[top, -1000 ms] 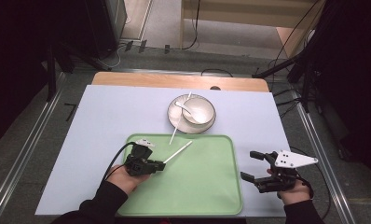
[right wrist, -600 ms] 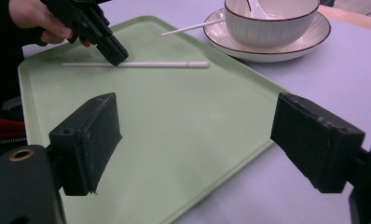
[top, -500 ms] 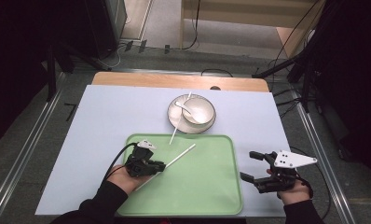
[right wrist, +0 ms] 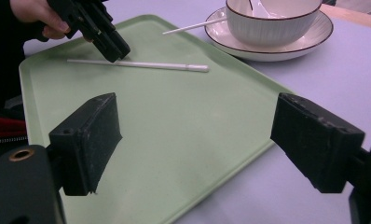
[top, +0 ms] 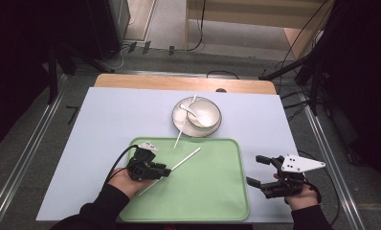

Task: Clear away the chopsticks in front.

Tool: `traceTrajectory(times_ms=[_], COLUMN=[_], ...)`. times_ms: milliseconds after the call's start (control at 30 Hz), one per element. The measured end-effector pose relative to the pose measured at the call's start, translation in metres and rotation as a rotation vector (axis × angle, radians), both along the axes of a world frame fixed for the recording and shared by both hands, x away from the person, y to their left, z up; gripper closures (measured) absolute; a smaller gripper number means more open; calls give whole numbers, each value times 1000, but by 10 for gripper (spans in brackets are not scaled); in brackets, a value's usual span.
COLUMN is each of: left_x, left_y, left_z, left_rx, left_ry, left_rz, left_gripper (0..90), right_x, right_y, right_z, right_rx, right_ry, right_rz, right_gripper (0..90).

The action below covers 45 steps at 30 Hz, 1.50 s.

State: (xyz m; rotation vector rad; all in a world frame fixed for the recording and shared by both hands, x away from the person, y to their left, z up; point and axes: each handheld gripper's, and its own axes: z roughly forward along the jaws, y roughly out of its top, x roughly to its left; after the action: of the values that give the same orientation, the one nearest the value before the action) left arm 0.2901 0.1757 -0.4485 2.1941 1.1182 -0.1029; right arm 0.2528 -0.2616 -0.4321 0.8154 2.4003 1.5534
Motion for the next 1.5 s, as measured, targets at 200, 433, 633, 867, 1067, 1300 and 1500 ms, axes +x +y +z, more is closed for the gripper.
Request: traceTrajectory(times_ms=[200,433,633,867,1067,1300,1500], left_x=[2,1,6,16,32,56,74], left_y=[4,5,10,9,4,-5,-15], left_z=[8,16,28,40,52,60,65], left_rx=[-53,-49,-48,-77,-63,-48,-32], left_ry=[-7,-62,-90,-80,-109,-128,-140], left_rz=[-26,-49,-29,-21,-19,-1,-2], left_gripper=[486,368,356,356,352,350,343], right_x=[0,0,0,2,1,1,0], right_y=[-1,0,0,-2,-3,-2,-2], right_z=[0,0,0,-3,-2,-2,-2], right_rx=[3,1,0,0,4,3,4], right_ry=[-2,-1,6,9,7,6,7], right_rz=[-3,1,-2,-11,-14,-13,-9], right_gripper=[162,162,162,162,162,162,162])
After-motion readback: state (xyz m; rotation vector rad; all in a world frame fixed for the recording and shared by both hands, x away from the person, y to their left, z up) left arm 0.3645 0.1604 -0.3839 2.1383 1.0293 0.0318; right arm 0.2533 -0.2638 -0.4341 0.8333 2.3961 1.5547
